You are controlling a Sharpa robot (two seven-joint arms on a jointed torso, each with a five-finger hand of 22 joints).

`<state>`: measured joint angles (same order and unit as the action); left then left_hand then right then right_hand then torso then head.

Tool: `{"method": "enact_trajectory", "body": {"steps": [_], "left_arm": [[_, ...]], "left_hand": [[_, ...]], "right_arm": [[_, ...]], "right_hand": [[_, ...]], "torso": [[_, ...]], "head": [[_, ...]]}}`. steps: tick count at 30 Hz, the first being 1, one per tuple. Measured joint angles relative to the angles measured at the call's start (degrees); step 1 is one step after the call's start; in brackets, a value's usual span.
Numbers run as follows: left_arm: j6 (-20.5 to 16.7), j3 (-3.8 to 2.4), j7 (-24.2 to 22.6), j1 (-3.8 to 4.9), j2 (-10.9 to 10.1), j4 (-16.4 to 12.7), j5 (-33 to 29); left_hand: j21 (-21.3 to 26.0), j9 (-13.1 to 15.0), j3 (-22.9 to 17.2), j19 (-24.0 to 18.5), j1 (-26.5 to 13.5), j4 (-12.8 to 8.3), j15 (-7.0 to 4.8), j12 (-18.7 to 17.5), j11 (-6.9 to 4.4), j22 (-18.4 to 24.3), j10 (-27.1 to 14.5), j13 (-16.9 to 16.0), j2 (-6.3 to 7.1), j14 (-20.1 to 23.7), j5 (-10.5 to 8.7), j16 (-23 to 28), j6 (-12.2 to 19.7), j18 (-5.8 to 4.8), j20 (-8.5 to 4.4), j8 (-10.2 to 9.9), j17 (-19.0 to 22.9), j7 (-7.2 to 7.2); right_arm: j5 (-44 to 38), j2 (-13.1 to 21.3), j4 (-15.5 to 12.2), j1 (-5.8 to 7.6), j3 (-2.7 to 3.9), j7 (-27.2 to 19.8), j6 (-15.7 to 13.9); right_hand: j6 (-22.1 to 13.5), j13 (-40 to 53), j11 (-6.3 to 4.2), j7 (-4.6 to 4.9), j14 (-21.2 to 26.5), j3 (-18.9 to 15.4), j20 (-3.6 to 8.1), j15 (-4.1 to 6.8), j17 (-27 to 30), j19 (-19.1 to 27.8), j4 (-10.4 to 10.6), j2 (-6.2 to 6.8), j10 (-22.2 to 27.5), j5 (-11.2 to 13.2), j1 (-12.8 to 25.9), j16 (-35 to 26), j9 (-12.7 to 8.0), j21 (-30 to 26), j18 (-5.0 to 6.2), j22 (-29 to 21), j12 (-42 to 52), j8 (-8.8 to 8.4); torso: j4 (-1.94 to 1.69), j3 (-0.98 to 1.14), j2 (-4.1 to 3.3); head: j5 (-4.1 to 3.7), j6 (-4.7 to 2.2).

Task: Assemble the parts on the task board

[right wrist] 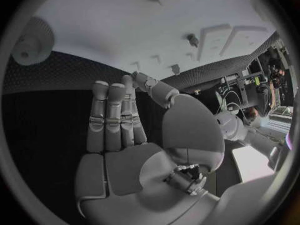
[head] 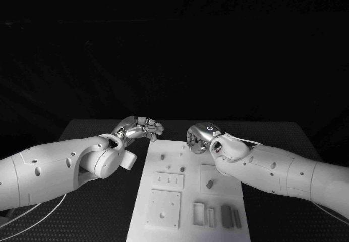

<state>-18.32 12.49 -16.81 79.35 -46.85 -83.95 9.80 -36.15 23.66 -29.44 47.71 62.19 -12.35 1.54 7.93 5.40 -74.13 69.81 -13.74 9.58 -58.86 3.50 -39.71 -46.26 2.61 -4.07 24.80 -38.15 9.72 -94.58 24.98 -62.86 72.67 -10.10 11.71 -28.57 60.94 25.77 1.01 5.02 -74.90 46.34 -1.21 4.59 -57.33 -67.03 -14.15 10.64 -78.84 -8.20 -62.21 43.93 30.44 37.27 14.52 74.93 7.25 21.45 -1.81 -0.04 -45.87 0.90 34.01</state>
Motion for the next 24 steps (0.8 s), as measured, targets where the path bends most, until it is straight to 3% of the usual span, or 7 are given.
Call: {"method": "enact_trajectory", "body": {"steps": [7,24], "left_arm": [[0.0,-0.01,0.0,0.20,0.1,0.0,0.0],[0.0,-0.01,0.0,0.35,0.4,0.1,0.1]], "left_hand": [[0.0,0.0,0.0,0.0,0.0,0.0,0.00,0.0,0.00,0.1,0.0,-0.1,0.00,0.0,0.00,0.0,0.0,-0.02,0.00,0.0,0.0,0.00],[0.0,0.1,0.0,0.0,0.0,0.0,0.00,0.0,0.00,0.0,0.0,-0.1,0.00,0.0,0.00,0.0,0.0,-0.10,0.00,0.0,0.0,0.00]], "right_arm": [[0.0,-0.8,-0.1,0.02,0.60,0.0,-0.6],[0.2,-2.6,1.8,-0.59,0.62,-0.1,-0.9]], "right_hand": [[0.0,0.1,0.00,0.01,0.0,0.1,-0.01,0.00,0.1,0.0,0.2,0.00,0.0,0.0,0.0,0.0,0.0,0.1,-0.07,0.0,-0.2,0.12],[-0.1,0.2,0.00,0.09,0.0,0.3,-0.01,-0.01,0.2,0.0,0.0,0.01,0.0,0.2,0.0,0.2,0.4,0.4,-0.33,0.0,-0.2,0.11]], "torso": [[-0.38,-0.12,-0.31],[-1.09,-0.42,-1.16]], "head": [[-0.18,-0.10],[-0.25,-0.48]]}}
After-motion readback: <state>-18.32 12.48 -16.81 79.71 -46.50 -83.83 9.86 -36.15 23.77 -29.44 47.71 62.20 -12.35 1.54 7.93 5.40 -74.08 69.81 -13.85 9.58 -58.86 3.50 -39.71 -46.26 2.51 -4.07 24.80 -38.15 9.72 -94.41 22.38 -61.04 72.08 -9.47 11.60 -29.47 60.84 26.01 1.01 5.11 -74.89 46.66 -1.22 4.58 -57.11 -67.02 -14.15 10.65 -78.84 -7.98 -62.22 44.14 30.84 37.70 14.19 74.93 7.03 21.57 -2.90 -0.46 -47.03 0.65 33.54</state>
